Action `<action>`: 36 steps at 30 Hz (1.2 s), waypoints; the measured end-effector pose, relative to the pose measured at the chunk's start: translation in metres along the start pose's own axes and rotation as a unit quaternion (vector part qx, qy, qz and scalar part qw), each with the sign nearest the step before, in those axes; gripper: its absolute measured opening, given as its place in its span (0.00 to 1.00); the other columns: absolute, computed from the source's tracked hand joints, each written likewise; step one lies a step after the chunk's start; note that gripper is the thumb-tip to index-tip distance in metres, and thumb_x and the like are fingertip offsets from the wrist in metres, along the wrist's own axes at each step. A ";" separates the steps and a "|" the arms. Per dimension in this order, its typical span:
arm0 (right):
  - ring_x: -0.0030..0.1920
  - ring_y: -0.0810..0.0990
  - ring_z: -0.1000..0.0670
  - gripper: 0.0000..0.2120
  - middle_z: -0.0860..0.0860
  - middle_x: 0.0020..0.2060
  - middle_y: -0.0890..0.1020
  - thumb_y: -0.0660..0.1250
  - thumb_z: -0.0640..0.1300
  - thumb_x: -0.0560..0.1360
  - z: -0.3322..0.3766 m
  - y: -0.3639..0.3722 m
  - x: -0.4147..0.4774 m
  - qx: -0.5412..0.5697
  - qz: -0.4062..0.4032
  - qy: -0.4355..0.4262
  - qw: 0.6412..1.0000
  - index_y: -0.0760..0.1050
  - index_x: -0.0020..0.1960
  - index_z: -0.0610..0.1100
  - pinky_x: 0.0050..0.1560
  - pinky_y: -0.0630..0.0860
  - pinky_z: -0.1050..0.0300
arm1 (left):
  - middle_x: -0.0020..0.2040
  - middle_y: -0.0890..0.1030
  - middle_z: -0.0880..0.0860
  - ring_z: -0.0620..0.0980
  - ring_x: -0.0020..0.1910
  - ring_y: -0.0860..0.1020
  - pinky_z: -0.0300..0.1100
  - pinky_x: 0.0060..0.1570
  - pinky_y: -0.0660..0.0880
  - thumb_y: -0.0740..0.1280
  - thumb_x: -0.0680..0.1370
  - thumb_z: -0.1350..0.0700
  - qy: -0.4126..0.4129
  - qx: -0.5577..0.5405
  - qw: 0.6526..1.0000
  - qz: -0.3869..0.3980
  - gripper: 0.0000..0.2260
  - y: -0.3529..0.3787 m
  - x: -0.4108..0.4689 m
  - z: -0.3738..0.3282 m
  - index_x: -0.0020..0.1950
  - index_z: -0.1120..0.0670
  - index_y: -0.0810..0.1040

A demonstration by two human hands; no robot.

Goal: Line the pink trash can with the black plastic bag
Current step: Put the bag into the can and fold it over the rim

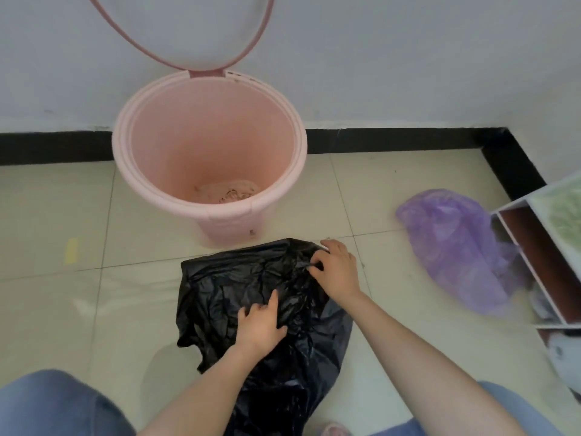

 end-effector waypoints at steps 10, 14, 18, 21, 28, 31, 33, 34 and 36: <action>0.46 0.76 0.47 0.06 0.40 0.46 0.82 0.66 0.38 0.73 -0.037 -0.135 -0.007 0.199 -0.150 0.093 0.964 0.78 0.47 0.35 0.42 0.65 0.62 | 0.50 0.81 0.54 0.53 0.52 0.78 0.43 0.54 0.69 0.59 0.78 0.52 0.110 -0.075 0.978 -0.162 0.11 -0.059 -0.025 -0.049 0.54 0.55 0.76; 0.46 0.76 0.46 0.07 0.43 0.44 0.81 0.64 0.40 0.75 -0.036 -0.193 -0.012 0.199 -0.230 0.096 0.948 0.77 0.48 0.37 0.40 0.62 0.62 | 0.41 0.75 0.51 0.51 0.44 0.77 0.39 0.38 0.66 0.60 0.78 0.54 0.164 -0.177 0.950 -0.197 0.10 -0.096 -0.043 -0.077 0.48 0.59 0.77; 0.46 0.76 0.45 0.07 0.40 0.46 0.81 0.63 0.39 0.75 -0.013 -0.259 -0.022 0.212 -0.332 0.061 0.917 0.76 0.49 0.35 0.42 0.63 0.61 | 0.34 0.72 0.49 0.48 0.34 0.72 0.40 0.32 0.64 0.61 0.78 0.54 0.195 -0.217 0.928 -0.230 0.09 -0.129 -0.067 -0.089 0.40 0.57 0.73; 0.49 0.76 0.43 0.08 0.39 0.49 0.81 0.61 0.39 0.76 0.007 -0.297 -0.022 0.221 -0.411 0.047 0.883 0.76 0.50 0.35 0.43 0.62 0.61 | 0.28 0.66 0.48 0.44 0.27 0.67 0.37 0.28 0.57 0.60 0.78 0.55 0.182 -0.187 0.936 -0.235 0.15 -0.139 -0.075 -0.075 0.32 0.52 0.64; 0.53 0.74 0.40 0.05 0.40 0.48 0.81 0.64 0.37 0.74 0.112 -0.309 -0.007 0.138 -0.309 -0.139 0.931 0.78 0.48 0.37 0.52 0.66 0.56 | 0.63 0.72 0.50 0.49 0.64 0.69 0.49 0.64 0.69 0.62 0.67 0.35 0.169 -0.267 0.890 -0.329 0.35 -0.199 -0.118 -0.042 0.70 0.50 0.63; 0.54 0.74 0.43 0.05 0.40 0.49 0.80 0.66 0.35 0.73 0.162 -0.290 -0.007 0.141 -0.234 -0.220 0.937 0.79 0.47 0.37 0.56 0.67 0.56 | 0.75 0.57 0.49 0.49 0.74 0.56 0.54 0.73 0.58 0.69 0.70 0.43 0.178 -0.368 0.837 -0.364 0.41 -0.240 -0.137 -0.043 0.75 0.47 0.48; 0.55 0.74 0.46 0.05 0.44 0.49 0.77 0.66 0.36 0.72 0.188 -0.277 -0.006 0.171 -0.186 -0.249 0.935 0.79 0.47 0.38 0.58 0.68 0.56 | 0.76 0.57 0.48 0.48 0.74 0.57 0.52 0.73 0.59 0.71 0.70 0.48 0.187 -0.469 0.790 -0.348 0.43 -0.264 -0.142 -0.044 0.75 0.46 0.45; 0.54 0.74 0.48 0.05 0.47 0.48 0.76 0.66 0.35 0.72 0.198 -0.272 -0.006 0.199 -0.165 -0.256 0.932 0.79 0.47 0.38 0.58 0.69 0.58 | 0.73 0.63 0.48 0.47 0.72 0.62 0.48 0.70 0.64 0.71 0.70 0.50 0.192 -0.511 0.767 -0.338 0.41 -0.272 -0.140 -0.042 0.75 0.46 0.48; 0.53 0.73 0.52 0.06 0.50 0.49 0.74 0.66 0.35 0.72 0.213 -0.264 -0.007 0.249 -0.130 -0.259 0.924 0.79 0.48 0.39 0.56 0.70 0.65 | 0.60 0.77 0.46 0.45 0.60 0.74 0.33 0.55 0.74 0.70 0.72 0.57 0.215 -0.553 0.728 -0.344 0.27 -0.285 -0.142 -0.036 0.69 0.48 0.64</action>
Point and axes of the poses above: each hand's wrist, its own x-axis towards the middle knuckle, its own y-axis out of the palm, z = x × y, the point moved 3 cm from there along x, towards the middle knuckle
